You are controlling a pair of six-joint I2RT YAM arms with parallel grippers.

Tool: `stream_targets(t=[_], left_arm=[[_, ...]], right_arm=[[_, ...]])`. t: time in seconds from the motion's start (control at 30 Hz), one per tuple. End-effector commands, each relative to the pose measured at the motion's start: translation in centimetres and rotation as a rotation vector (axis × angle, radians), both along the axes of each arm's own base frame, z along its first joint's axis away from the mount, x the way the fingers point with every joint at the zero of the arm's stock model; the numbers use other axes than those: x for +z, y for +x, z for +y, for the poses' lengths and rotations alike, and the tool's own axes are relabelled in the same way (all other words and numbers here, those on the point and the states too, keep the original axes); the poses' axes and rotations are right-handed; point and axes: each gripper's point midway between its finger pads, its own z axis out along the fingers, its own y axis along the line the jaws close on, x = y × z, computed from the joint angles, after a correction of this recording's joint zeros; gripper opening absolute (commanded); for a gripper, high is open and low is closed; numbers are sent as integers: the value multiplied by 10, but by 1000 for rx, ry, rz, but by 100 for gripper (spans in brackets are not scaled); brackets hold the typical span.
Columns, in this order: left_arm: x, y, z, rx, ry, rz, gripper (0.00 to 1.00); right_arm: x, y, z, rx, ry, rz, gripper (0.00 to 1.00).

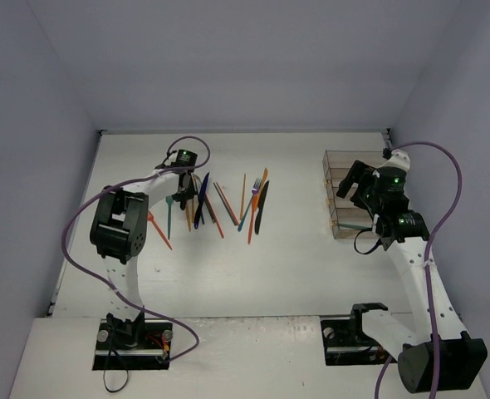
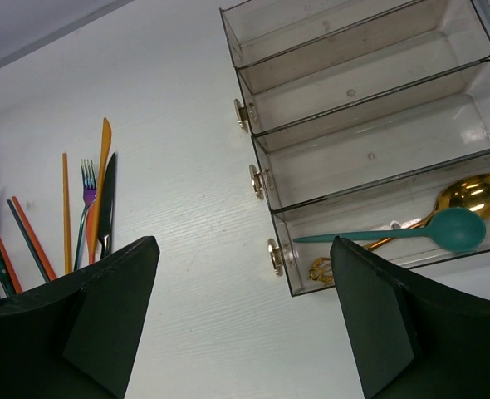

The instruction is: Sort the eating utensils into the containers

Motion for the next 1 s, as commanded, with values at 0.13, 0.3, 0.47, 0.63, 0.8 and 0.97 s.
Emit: stream_targets(t=[0.13, 0.3, 0.47, 0.63, 0.8, 0.97], left_arm=[[90, 9, -3, -25, -65, -168, 0], [167, 0, -20, -68, -205, -330, 0], [236, -22, -73, -232, -445, -464, 0], [287, -52, -126, -383, -585, -571, 0], [324, -73, -163, -460, -714, -648, 0], [340, -88, -184, -505, -768, -673, 0]], right_arm=[[22, 10, 30, 171, 4, -57, 83], [30, 11, 68, 349, 56, -64, 84], [43, 11, 113, 502, 105, -88, 84], [70, 5, 174, 657, 131, -162, 84], [103, -5, 229, 777, 180, -270, 82], [121, -15, 264, 836, 189, -320, 81]])
